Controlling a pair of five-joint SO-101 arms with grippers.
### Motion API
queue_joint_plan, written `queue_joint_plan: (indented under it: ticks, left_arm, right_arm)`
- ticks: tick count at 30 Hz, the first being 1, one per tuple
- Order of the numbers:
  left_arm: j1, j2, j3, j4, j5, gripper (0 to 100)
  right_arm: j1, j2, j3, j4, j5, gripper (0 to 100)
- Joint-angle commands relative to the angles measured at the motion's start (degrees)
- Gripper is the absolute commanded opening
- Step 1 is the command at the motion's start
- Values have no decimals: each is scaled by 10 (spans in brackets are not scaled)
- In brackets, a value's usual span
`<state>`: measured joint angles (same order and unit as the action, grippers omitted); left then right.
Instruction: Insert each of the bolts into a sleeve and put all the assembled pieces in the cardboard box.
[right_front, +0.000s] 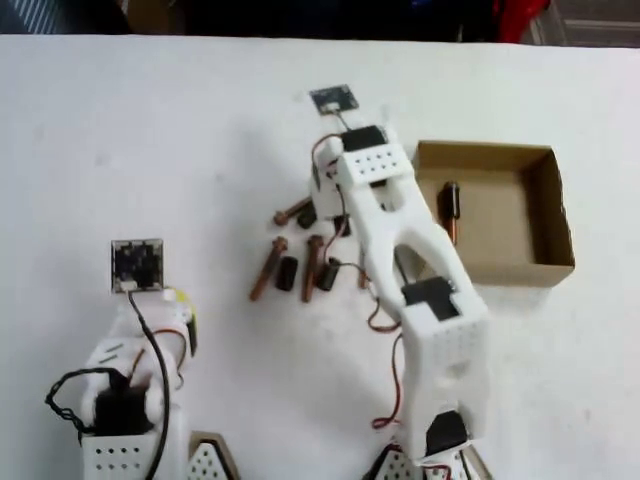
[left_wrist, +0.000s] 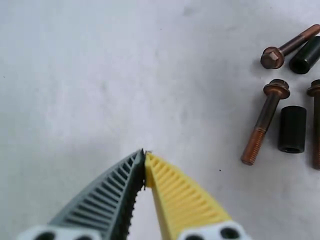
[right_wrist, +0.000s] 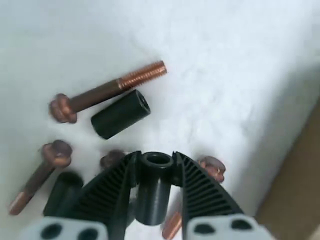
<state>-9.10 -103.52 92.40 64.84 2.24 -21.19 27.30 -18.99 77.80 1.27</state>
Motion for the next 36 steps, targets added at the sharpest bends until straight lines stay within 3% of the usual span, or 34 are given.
queue_joint_plan:
  ticks: [1,12,20,36]
  left_arm:
    - [0,0,-6,-20,-1,34]
    - [0,0,-5,-19,0,34]
    - [0,0,-5,-19,0,34]
    - [0,0,-9,-16,-2,34]
  right_arm:
    - [-6,-103,-15,37,29,16]
    - [2,-330,-13,195,115,17]
    - [1,-523,97,201,127,17]
    - [6,-919,576,-51,169,17]
